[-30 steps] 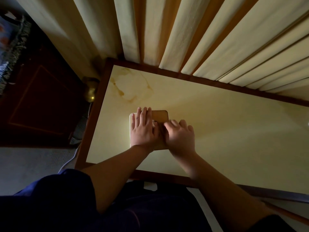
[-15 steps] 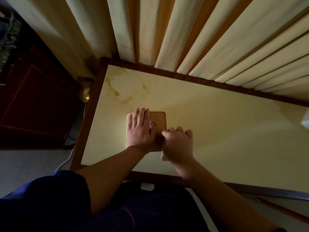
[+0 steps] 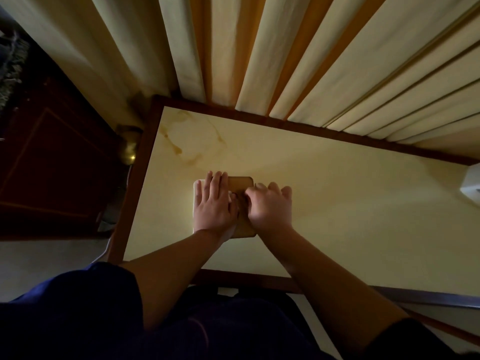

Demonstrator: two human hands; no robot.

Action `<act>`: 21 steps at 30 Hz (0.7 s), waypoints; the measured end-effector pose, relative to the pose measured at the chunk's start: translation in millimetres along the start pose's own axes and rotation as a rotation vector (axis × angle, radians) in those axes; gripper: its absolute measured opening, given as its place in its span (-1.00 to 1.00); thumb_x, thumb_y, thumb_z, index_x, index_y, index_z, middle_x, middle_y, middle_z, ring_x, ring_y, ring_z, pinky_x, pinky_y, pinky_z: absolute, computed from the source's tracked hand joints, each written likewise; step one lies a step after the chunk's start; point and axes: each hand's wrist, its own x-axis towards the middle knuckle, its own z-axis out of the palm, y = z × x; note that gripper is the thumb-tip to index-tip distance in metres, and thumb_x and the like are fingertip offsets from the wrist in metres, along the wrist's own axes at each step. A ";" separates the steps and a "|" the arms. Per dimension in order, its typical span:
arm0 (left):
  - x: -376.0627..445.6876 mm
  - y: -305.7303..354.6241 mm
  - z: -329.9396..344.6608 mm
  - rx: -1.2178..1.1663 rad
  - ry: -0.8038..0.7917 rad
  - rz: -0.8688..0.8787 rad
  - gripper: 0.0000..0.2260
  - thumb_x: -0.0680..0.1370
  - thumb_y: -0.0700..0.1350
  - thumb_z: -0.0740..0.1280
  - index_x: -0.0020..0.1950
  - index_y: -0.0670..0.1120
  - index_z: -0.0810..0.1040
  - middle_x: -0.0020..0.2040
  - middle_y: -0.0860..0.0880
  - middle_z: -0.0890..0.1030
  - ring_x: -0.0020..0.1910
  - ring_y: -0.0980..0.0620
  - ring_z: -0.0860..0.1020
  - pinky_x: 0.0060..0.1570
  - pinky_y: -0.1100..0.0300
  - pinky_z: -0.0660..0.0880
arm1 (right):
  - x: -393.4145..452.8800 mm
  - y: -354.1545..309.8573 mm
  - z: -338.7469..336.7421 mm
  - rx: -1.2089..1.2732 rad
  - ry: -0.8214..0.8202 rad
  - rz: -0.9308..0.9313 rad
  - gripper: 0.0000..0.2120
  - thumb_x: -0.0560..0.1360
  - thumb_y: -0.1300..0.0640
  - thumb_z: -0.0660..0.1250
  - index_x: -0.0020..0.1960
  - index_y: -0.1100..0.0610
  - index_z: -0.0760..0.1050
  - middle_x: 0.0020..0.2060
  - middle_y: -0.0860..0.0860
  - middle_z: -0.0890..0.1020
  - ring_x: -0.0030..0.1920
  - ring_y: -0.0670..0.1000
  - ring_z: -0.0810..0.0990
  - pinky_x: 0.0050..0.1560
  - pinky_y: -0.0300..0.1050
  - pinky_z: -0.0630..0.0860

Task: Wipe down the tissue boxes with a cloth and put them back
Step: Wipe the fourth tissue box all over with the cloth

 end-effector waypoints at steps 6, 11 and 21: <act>2.4 -2.8 1.5 0.018 0.002 0.011 -0.41 0.64 0.05 -0.02 0.62 -0.19 0.28 0.58 -0.17 0.34 0.64 -0.19 0.15 0.61 -0.21 0.03 | -63.0 7.4 16.4 -0.092 0.019 -0.102 -0.91 0.44 0.06 0.50 -0.18 -0.04 0.59 -0.18 -0.07 0.65 -0.19 0.10 0.61 -0.08 0.02 0.30; 2.1 -1.8 1.9 0.042 -0.015 0.014 -0.41 0.65 0.05 -0.03 0.64 -0.18 0.24 0.60 -0.15 0.31 0.66 -0.16 0.11 0.63 -0.18 -0.02 | -77.4 7.5 14.8 -0.060 -0.012 -0.126 -0.91 0.49 -0.05 0.33 -0.14 -0.08 0.59 -0.11 -0.10 0.69 -0.24 0.05 0.63 -0.09 0.00 0.21; 1.6 -2.5 -0.2 0.039 -0.034 0.032 -0.42 0.68 0.06 -0.07 0.65 -0.17 0.22 0.62 -0.16 0.27 0.66 -0.18 0.08 0.63 -0.18 -0.03 | 17.6 -4.1 -14.9 -0.034 -0.090 0.002 -0.79 0.61 0.10 0.22 0.08 -0.04 0.62 -0.02 -0.02 0.64 0.06 0.14 0.61 0.20 0.13 0.27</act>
